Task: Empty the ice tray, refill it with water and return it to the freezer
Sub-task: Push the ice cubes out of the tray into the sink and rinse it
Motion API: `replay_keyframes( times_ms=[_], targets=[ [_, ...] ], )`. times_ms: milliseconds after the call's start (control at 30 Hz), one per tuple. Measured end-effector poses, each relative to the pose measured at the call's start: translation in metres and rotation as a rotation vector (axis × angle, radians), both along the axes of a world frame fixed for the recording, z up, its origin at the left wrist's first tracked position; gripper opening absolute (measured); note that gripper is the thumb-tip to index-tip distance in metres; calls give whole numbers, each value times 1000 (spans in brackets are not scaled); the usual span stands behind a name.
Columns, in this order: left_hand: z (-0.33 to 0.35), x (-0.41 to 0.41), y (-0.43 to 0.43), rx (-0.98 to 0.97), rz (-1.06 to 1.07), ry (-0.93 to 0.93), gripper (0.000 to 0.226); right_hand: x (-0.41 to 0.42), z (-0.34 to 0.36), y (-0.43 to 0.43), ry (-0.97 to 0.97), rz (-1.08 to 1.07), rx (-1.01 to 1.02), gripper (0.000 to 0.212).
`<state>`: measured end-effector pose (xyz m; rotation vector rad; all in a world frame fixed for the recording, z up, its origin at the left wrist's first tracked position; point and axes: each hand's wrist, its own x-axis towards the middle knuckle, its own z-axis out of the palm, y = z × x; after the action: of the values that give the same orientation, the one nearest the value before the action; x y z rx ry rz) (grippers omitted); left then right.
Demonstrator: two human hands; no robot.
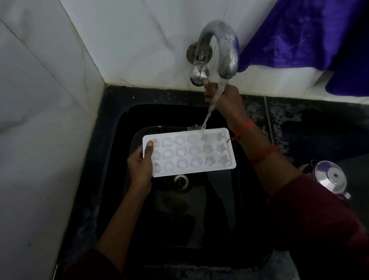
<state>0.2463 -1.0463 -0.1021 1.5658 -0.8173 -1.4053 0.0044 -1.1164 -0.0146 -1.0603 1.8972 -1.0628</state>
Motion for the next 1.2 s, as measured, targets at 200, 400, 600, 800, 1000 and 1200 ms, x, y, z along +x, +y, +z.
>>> replay_keyframes(
  times_ms=[200,400,600,800,1000,1200],
  targets=[
    [3,-20,-9,0,5,50,15,-24,-24,54,272,-32,-19,31],
    [4,-42,-16,13,3,118,15,-35,-35,97,206,-178,-30,27],
    [7,-67,-19,25,-47,143,16,-46,-37,118,204,-275,-45,35],
    [9,-87,-22,17,-85,141,19,-61,-28,131,219,-330,-56,37],
    [15,-103,-25,35,-90,158,19,-64,-25,143,174,-401,-45,37],
    [16,-111,-26,8,-146,158,20,-67,-27,156,158,-461,-50,37]
  ],
)
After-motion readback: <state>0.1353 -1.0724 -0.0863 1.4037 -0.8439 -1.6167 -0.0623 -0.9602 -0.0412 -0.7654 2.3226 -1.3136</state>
